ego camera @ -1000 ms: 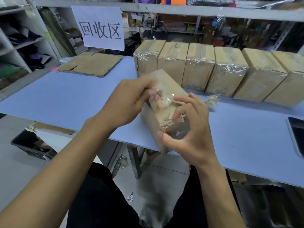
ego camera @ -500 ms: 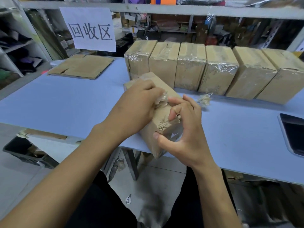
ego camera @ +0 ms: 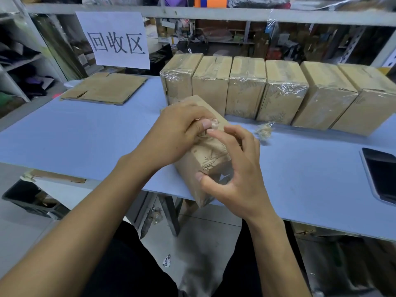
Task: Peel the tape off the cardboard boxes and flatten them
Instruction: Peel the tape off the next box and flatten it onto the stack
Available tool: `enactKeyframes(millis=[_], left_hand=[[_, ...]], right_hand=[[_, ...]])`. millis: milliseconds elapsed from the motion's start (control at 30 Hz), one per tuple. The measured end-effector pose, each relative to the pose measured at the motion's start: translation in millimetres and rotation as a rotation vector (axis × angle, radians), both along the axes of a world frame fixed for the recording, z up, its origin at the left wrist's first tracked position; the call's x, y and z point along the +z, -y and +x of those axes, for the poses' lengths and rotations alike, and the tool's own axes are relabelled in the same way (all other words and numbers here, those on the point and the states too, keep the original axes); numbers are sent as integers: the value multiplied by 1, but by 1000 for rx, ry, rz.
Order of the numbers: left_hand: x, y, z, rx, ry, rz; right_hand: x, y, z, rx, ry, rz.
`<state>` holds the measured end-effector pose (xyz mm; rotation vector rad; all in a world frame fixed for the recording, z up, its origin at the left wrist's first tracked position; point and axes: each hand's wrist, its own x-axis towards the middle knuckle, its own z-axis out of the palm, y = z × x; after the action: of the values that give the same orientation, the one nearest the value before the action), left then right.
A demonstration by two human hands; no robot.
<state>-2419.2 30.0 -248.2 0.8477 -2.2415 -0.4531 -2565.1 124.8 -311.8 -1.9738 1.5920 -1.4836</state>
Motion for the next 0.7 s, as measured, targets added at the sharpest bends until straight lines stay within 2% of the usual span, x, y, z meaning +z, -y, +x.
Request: enactKeyframes(millis=[133, 267, 400, 567, 700], left_hand=[[-1, 1, -1, 48, -97, 66], [-6, 4, -2, 42, -26, -105], [-7, -2, 4, -95, 60, -41], [-7, 3, 8, 18, 172, -85], [1, 1, 2, 83, 57, -47]], right_hand=[[-2, 1, -1, -18, -67, 9], [-2, 1, -2, -30, -55, 16], [-2, 2, -2, -37, -9, 26], [-1, 1, -2, 10, -15, 18], [-1, -3, -13, 63, -42, 18]])
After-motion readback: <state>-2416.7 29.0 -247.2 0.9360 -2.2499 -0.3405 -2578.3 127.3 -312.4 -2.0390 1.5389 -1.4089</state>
